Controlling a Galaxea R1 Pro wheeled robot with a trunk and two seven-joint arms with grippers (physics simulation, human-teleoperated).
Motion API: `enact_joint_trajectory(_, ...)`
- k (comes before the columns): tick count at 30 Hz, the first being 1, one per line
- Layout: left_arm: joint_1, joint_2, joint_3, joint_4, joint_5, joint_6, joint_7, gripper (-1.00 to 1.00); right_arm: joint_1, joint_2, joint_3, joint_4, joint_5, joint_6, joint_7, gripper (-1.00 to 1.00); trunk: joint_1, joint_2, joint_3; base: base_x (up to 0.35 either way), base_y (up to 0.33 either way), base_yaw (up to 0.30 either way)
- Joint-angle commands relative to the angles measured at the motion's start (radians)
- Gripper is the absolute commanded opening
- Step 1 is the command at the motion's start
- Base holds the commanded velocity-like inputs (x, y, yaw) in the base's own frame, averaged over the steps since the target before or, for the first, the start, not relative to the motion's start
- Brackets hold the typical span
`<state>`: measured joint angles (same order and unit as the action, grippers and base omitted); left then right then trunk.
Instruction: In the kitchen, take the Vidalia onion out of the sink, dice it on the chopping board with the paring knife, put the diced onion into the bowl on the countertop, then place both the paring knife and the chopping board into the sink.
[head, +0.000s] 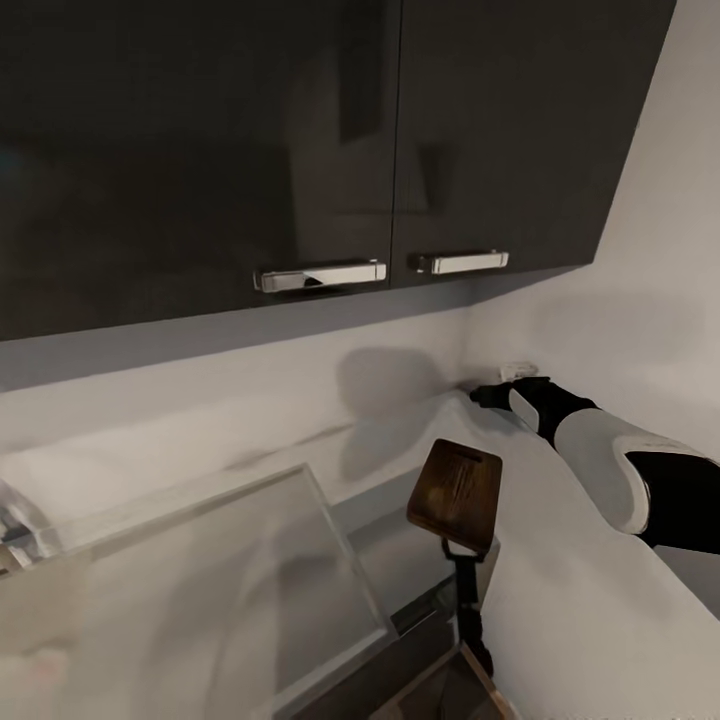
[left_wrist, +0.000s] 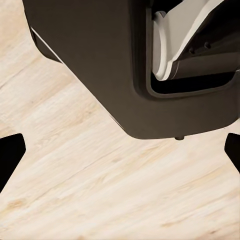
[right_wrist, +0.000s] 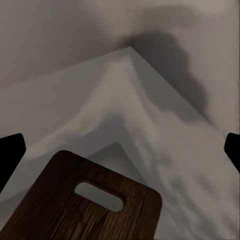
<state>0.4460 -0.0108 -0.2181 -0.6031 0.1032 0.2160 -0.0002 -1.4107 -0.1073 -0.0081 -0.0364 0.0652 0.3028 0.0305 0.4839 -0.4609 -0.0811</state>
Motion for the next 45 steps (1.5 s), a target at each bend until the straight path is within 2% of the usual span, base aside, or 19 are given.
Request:
enact_joint_trajectory(1, 0.0, 0.0, -0.001, -0.003, 0.01, 0.007, 0.0, 1.0, -0.001, -0.002, -0.001, -0.002, 0.007, 0.006, 0.003, 1.0, 0.001, -0.002, -0.004, 0.0, 0.0, 0.0)
enact_joint_trajectory(22, 0.0, 0.001, -0.001, -0.003, 0.009, 0.005, 0.001, 1.0, -0.001, -0.006, -0.002, -0.002, 0.007, 0.005, 0.003, 1.0, 0.001, -0.002, -0.038, 0.0, 0.0, 0.0)
enact_joint_trajectory(38, 0.0, 0.0, -0.001, -0.002, 0.009, 0.005, 0.0, 1.0, -0.001, -0.036, -0.003, -0.002, 0.005, 0.004, 0.003, 1.0, 0.001, -0.002, -0.065, 0.0, 0.0, 0.0)
enact_joint_trajectory(45, 0.0, 0.0, -0.001, -0.001, 0.009, 0.005, 0.001, 1.0, -0.001, -0.04, -0.002, -0.001, 0.005, -0.019, 0.003, 1.0, 0.001, -0.002, -0.076, 0.0, 0.0, 0.0)
